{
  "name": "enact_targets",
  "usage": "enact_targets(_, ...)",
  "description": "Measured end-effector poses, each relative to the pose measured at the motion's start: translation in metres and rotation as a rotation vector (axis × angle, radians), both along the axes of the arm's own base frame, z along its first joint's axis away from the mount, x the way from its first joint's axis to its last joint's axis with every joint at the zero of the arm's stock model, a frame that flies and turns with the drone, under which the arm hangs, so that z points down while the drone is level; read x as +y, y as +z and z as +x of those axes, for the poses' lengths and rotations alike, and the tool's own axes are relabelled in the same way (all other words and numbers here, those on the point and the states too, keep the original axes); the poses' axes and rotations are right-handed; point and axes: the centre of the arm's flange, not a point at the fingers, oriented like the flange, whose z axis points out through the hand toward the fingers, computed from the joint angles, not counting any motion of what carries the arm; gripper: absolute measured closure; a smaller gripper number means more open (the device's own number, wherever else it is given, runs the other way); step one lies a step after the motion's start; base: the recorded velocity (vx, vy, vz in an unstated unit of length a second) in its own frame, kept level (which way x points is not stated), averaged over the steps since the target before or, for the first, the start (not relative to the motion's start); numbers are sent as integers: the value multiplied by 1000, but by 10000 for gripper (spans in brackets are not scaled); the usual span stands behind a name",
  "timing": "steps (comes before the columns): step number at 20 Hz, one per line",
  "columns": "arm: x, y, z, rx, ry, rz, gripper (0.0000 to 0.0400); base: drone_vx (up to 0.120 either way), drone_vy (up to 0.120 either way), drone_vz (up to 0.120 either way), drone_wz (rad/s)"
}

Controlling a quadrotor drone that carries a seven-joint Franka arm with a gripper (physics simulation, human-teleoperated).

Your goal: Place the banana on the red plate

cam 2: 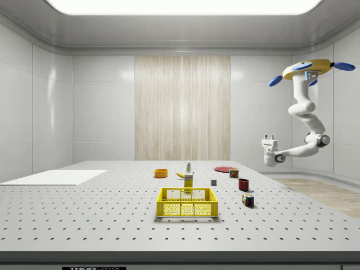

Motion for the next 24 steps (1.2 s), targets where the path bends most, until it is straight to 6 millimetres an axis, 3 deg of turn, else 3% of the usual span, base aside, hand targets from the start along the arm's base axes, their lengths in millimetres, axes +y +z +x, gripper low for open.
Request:
enact_targets(4,1,0,0,-3,0,-12,0,120,-110,0,0)
enact_targets(11,7,0,-1,-8,-2,-66,0,120,0,0,0)
enact_targets(15,14,-1,-1,-11,-3,-142,0,0,-120,0,0)
enact_targets(20,33,-6,-1,-15,-8,-344,0,0,-120,0,0)
enact_targets(24,61,-23,-1,-16,-17,-669,0,0,-120,0,0)
